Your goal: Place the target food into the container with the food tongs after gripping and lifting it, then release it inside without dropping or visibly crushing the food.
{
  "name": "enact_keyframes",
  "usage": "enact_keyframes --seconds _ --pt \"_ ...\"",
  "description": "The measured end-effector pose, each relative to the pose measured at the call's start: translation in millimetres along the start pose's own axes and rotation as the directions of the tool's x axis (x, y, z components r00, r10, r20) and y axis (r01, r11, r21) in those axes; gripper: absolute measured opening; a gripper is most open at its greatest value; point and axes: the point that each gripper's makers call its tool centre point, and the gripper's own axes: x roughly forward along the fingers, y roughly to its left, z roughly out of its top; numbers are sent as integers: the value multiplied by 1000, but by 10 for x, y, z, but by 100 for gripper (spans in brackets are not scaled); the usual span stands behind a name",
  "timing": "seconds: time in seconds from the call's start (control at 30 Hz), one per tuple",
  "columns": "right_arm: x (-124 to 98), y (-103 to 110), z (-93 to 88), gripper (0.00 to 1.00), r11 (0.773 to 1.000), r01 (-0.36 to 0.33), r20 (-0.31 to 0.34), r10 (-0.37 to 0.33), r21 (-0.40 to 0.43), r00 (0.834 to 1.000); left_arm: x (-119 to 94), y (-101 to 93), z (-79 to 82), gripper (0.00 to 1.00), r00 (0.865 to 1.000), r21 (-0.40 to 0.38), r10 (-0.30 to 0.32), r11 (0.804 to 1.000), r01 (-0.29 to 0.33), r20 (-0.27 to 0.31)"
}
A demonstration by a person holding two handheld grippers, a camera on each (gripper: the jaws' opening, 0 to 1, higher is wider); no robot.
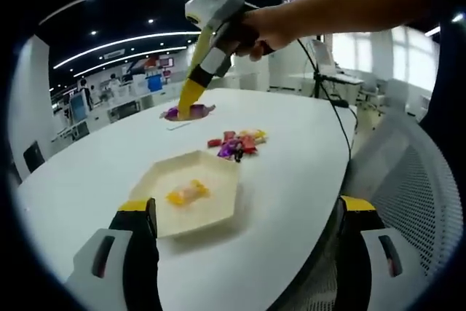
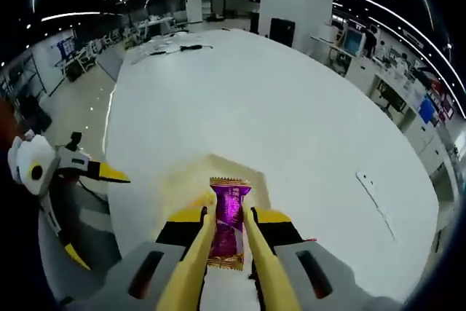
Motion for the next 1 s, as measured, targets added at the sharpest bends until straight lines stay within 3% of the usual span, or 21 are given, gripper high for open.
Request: enact_keyframes --seconds 0.17,0.47,1.0 --pt "110 219 131 23 998 -47 3 47 -41 999 -7 30 -14 99 1000 -11 14 1000 -14 -6" --pt "195 364 286 22 995 -79 -8 78 -68 997 -18 43 -7 99 1000 -14 22 1000 -22 -4" --pt "215 387 422 25 991 -86 12 88 -105 996 -23 49 -13 99 1000 -18 21 1000 -21 -2"
